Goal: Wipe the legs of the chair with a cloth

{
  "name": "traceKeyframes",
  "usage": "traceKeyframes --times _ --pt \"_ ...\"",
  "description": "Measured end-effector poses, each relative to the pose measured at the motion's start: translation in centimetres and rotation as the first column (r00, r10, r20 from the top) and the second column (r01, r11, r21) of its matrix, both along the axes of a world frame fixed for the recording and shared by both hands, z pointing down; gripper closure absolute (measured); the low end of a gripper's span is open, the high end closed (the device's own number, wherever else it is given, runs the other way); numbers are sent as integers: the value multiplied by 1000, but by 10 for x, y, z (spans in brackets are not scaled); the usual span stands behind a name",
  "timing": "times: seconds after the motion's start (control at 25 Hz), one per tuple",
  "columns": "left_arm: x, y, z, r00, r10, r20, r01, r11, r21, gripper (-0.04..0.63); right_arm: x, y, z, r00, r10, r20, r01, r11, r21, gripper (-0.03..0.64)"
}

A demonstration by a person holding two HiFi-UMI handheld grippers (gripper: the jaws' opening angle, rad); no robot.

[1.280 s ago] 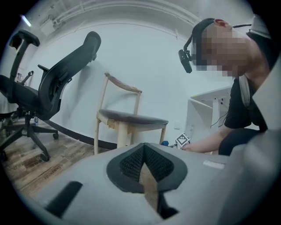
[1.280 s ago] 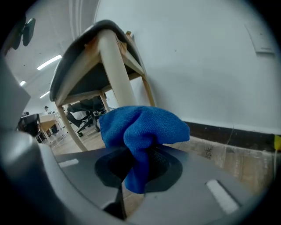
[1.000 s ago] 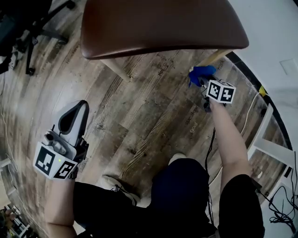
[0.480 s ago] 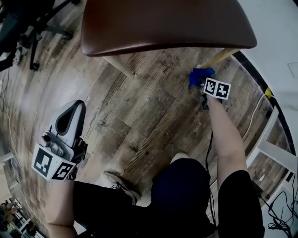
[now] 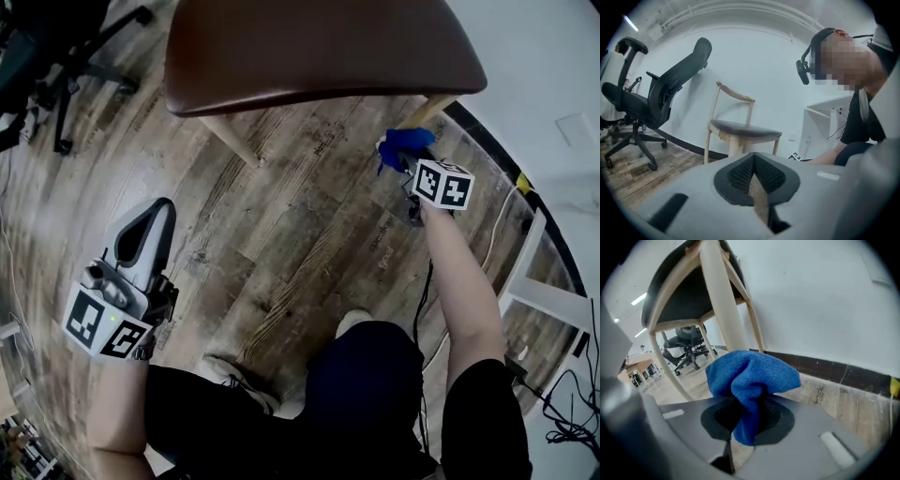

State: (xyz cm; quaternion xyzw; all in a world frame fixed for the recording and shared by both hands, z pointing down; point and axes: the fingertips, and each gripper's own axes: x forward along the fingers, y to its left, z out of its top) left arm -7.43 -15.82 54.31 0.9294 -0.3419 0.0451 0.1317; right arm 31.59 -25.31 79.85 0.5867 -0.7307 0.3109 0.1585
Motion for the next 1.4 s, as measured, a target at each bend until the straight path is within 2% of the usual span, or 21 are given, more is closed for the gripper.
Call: traceKeyframes --times 0.4,0.64,0.8,0.92,1.08,1.4 --pt "0 1 -9 998 23 -61 -22 1000 13 595 -2 2 -138 990 -56 -130 81 978 192 551" --pt "-5 2 -14 996 24 -82 -23 999 22 595 -8 8 -211 982 -58 -181 113 945 307 551" --pt "-9 1 -15 995 21 -95 -19 1000 25 595 -35 16 -249 976 -107 -190 171 915 365 551" --pt "-10 -1 -17 994 19 -107 -16 1000 26 595 -61 21 -251 976 -153 -156 200 910 362 551" --pt "-8 1 -18 994 31 -109 -28 999 30 595 -96 20 -237 978 -208 -15 201 920 337 551" --pt "-17 4 -22 993 19 -114 -15 999 32 595 -191 10 -243 926 -360 111 306 891 336 551"
